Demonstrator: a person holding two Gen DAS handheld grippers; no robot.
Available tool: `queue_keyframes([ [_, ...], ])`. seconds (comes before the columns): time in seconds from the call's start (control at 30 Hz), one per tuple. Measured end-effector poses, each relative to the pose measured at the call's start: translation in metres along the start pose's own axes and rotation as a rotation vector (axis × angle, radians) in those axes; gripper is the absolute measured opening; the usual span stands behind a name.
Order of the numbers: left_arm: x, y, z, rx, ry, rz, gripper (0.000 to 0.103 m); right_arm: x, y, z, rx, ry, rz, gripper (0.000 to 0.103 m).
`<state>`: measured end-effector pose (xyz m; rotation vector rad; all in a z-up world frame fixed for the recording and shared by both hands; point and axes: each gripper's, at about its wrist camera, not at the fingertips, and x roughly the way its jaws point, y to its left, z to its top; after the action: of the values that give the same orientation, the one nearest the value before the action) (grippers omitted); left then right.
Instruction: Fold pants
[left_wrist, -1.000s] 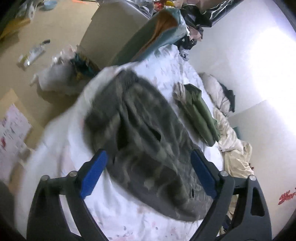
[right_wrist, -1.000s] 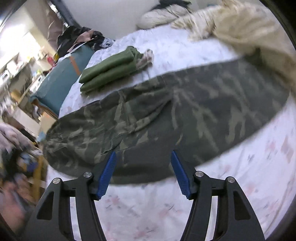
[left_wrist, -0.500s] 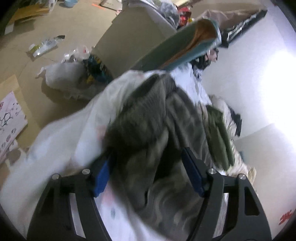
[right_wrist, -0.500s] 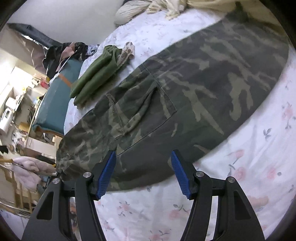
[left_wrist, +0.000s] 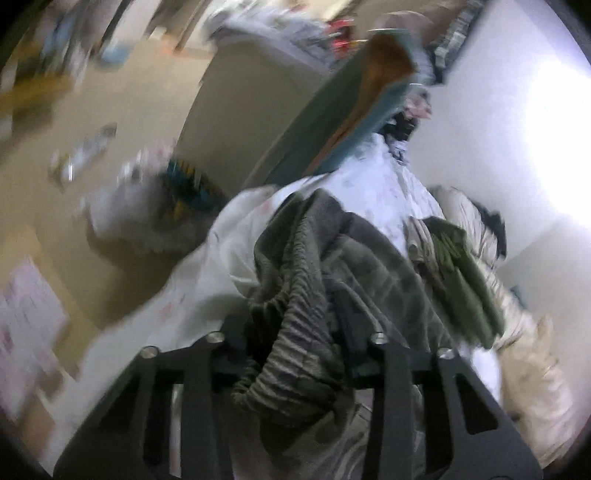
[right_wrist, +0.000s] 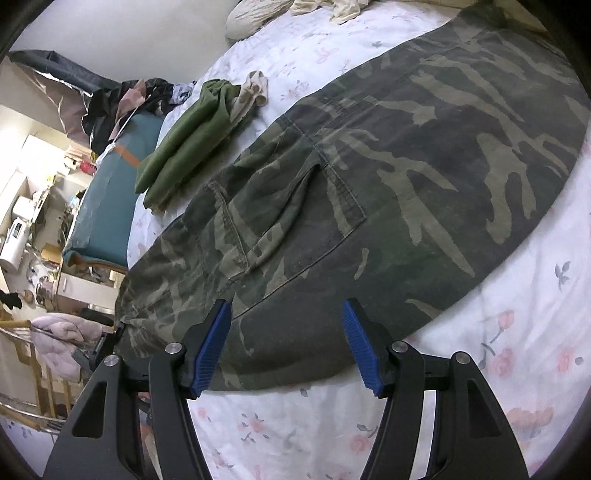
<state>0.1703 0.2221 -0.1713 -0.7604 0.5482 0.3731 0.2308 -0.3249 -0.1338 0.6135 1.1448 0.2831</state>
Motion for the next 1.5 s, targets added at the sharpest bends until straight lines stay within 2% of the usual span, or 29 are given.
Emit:
queue_keyframes([
  [0.07, -0.014, -0.022, 0.003, 0.096, -0.039, 0.002, 0.027, -0.002, -0.001, 0.001, 0.002, -0.004, 0.004, 0.065],
  [0.1, -0.019, -0.028, 0.004, 0.111, -0.048, 0.002, 0.027, -0.003, -0.001, 0.001, 0.003, -0.007, 0.008, 0.065],
  [0.2, -0.025, -0.041, 0.007, 0.184, -0.024, 0.051, 0.024, -0.008, -0.005, 0.001, 0.017, -0.024, 0.028, 0.065],
  [0.27, -0.025, -0.037, 0.012, 0.14, -0.005, 0.033, 0.023, -0.015, -0.02, -0.001, 0.082, -0.044, 0.066, 0.065],
  [0.3, -0.027, -0.037, 0.015, 0.128, 0.003, 0.046, 0.023, -0.019, -0.03, -0.004, 0.123, -0.056, 0.068, 0.065],
  [0.37, -0.03, -0.039, 0.017, 0.12, 0.009, 0.046, 0.023, -0.023, -0.056, -0.015, 0.242, -0.089, 0.06, 0.071],
  [0.47, -0.032, -0.047, 0.017, 0.113, 0.009, 0.07, 0.023, -0.008, -0.09, -0.037, 0.421, -0.089, 0.089, 0.075],
  [0.53, -0.032, -0.048, 0.016, 0.107, 0.015, 0.078, 0.023, 0.006, -0.104, -0.038, 0.476, -0.076, 0.094, 0.075],
  [0.63, -0.029, -0.05, 0.018, 0.113, 0.028, 0.094, 0.023, 0.002, -0.115, -0.013, 0.458, -0.181, 0.098, 0.075],
  [0.73, -0.028, -0.05, 0.018, 0.136, 0.026, 0.102, 0.023, -0.005, -0.142, 0.012, 0.505, -0.322, 0.151, 0.073],
  [0.8, -0.027, -0.051, 0.018, 0.16, 0.028, 0.111, 0.023, -0.011, -0.157, 0.027, 0.511, -0.38, 0.159, 0.069],
  [0.93, -0.023, -0.054, 0.02, 0.182, 0.049, 0.128, 0.024, -0.038, -0.207, 0.067, 0.544, -0.485, 0.104, 0.057],
  [1.03, -0.018, -0.059, 0.023, 0.196, 0.067, 0.145, 0.024, -0.057, -0.244, 0.098, 0.54, -0.516, 0.066, 0.051],
  [1.13, -0.014, -0.059, 0.025, 0.177, 0.094, 0.163, 0.024, -0.072, -0.271, 0.128, 0.492, -0.526, 0.026, 0.051],
  [1.2, -0.011, -0.05, 0.031, 0.072, 0.138, 0.151, 0.023, -0.081, -0.291, 0.143, 0.484, -0.553, 0.01, 0.051],
  [1.23, -0.011, -0.048, 0.034, 0.053, 0.15, 0.157, 0.023, -0.084, -0.3, 0.148, 0.489, -0.563, 0.014, 0.051],
  [1.3, -0.011, -0.055, 0.036, 0.09, 0.16, 0.173, 0.023, -0.09, -0.325, 0.159, 0.513, -0.585, 0.06, 0.051],
  [1.37, -0.013, -0.064, 0.036, 0.144, 0.161, 0.193, 0.024, -0.095, -0.337, 0.168, 0.518, -0.599, 0.028, 0.045],
  [1.4, -0.015, -0.067, 0.035, 0.153, 0.158, 0.198, 0.024, -0.098, -0.343, 0.172, 0.529, -0.603, 0.016, 0.037],
  [1.43, -0.015, -0.068, 0.034, 0.16, 0.155, 0.204, 0.024, -0.099, -0.347, 0.176, 0.542, -0.599, -0.004, 0.022],
  [1.47, -0.015, -0.069, 0.033, 0.168, 0.154, 0.212, 0.024, -0.099, -0.352, 0.18, 0.56, -0.586, -0.016, 0.013],
  [1.5, -0.015, -0.07, 0.032, 0.177, 0.156, 0.219, 0.024, -0.1, -0.352, 0.182, 0.556, -0.571, -0.008, 0.01],
])
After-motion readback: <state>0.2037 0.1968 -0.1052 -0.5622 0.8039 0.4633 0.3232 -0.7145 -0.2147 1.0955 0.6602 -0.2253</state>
